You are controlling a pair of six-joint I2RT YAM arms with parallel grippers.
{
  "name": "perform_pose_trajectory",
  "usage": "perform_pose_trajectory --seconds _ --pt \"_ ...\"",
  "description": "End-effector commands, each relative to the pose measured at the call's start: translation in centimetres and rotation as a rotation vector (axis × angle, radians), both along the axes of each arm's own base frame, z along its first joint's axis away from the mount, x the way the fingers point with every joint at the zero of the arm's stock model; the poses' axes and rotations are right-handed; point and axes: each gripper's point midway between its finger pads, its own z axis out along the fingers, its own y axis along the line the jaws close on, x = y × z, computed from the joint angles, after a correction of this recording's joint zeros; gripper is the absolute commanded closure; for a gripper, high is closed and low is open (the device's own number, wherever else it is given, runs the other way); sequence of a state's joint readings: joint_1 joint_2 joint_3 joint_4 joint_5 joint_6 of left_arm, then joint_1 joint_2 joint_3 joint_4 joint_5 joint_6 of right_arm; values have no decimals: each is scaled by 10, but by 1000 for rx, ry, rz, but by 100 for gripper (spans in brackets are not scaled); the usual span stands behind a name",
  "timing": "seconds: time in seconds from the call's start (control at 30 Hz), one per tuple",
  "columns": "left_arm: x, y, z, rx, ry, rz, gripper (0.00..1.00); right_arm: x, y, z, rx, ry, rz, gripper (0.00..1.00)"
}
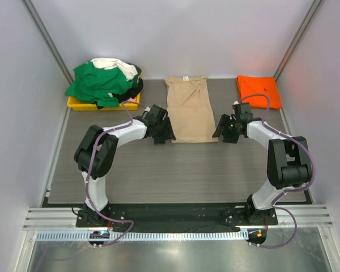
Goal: Fold and stack the t-shirts
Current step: Fold the tshirt
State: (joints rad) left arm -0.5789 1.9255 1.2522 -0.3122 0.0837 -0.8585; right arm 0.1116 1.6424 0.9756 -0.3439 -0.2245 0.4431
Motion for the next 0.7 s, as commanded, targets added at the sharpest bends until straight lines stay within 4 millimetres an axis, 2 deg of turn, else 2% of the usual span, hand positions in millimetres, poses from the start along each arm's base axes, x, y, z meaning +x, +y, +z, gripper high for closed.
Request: perform_pose_trajectory --seconds 0.0,0.07,0.13,0.27,0.3,0.4,0.57,0.67 --pt "9 -19 1 -63 -33 2 41 14 5 15 50 -87 13 38" --pt "7 -17 -6 -53 -20 16 42 15 5 12 57 -82 13 38" --pt "5 -18 -4 -63 -29 14 43 15 6 8 68 -77 18 38" --pt "6 -18 18 -65 -97 8 42 13 9 2 85 -76 22 38" --pt "8 -19 30 -75 -125 7 41 13 9 0 90 -73 20 38" --pt "16 -18 40 -61 -164 19 32 12 12 -4 100 -61 22 39" --pt "23 -23 26 -29 -135 0 30 10 8 -5 84 -62 13 39" --pt "25 -24 9 -12 -104 8 31 8 3 -7 71 -60 4 39"
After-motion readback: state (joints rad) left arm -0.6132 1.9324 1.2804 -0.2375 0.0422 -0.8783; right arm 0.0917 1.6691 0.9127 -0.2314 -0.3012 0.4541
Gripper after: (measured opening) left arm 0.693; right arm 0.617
